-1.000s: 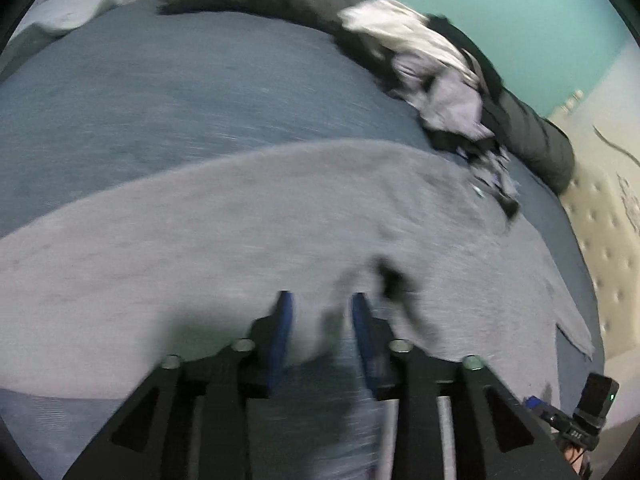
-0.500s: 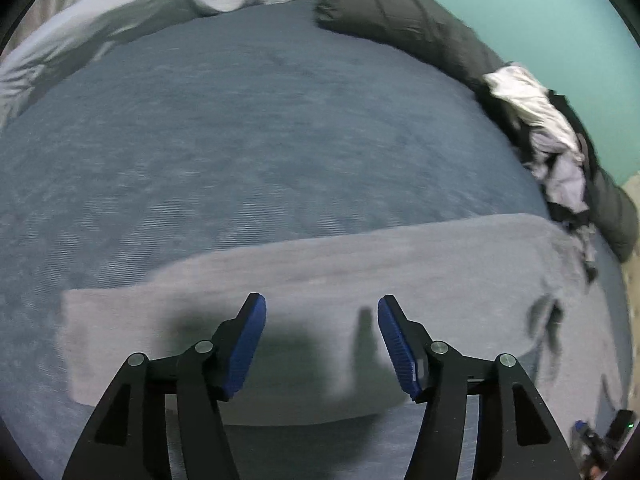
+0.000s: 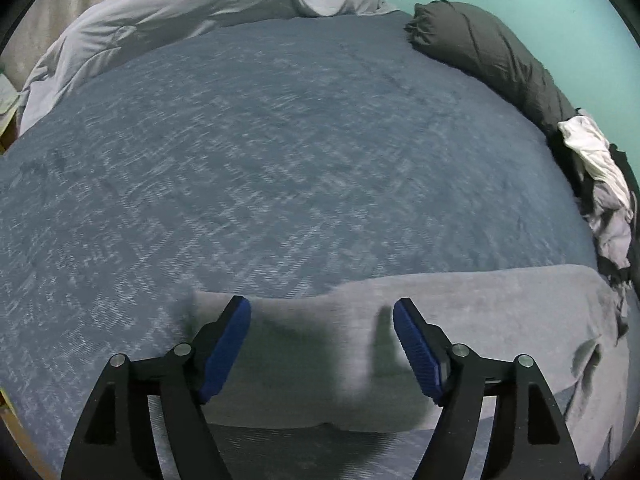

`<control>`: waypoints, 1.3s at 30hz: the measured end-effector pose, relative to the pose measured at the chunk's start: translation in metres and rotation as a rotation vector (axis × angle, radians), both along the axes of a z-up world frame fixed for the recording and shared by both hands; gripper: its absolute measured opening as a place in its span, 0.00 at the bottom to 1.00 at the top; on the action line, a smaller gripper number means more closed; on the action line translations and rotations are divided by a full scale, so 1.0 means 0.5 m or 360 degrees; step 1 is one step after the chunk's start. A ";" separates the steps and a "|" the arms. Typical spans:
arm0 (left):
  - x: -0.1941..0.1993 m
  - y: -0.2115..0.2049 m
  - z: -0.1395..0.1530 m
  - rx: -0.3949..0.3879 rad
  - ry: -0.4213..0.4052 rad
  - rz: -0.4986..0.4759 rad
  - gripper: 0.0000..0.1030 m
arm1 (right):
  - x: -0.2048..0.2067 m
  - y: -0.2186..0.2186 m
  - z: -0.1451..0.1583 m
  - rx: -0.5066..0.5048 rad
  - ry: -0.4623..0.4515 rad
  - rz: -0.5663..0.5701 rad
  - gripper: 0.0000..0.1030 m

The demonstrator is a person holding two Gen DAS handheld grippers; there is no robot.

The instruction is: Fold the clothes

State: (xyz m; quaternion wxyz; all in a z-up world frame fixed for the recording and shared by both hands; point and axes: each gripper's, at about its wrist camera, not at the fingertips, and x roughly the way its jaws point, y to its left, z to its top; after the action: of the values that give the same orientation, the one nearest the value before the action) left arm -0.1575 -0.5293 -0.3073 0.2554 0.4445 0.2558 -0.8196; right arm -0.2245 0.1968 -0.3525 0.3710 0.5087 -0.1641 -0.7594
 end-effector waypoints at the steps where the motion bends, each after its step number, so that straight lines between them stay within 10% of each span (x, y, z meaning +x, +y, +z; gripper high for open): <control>1: 0.005 -0.005 -0.003 -0.0001 -0.0005 0.0014 0.75 | 0.000 0.000 0.001 -0.0001 0.0000 -0.0001 0.27; 20: 0.064 -0.034 -0.020 0.0036 0.0042 0.0082 0.75 | 0.003 -0.001 -0.001 0.0006 -0.0003 0.0013 0.27; 22: 0.064 -0.025 -0.020 0.0037 0.0042 0.0052 0.65 | 0.004 -0.001 -0.001 0.0006 -0.0002 0.0012 0.27; 24: 0.057 -0.013 -0.015 0.0015 0.0033 -0.0004 0.24 | 0.004 -0.001 -0.001 0.0006 -0.0004 0.0012 0.27; 26: 0.054 -0.003 -0.005 -0.0015 0.0030 -0.0049 0.08 | 0.005 -0.002 -0.001 0.0009 -0.0003 0.0013 0.27; 39: -0.013 -0.041 0.187 -0.0300 0.0253 -0.0018 0.05 | 0.004 -0.008 -0.009 0.0039 -0.0001 0.0024 0.27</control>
State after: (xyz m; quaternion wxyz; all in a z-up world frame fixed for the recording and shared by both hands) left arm -0.1642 -0.5498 -0.2137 0.2704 0.3534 0.1947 -0.8741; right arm -0.2225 0.1930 -0.3568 0.3703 0.5145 -0.1512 -0.7585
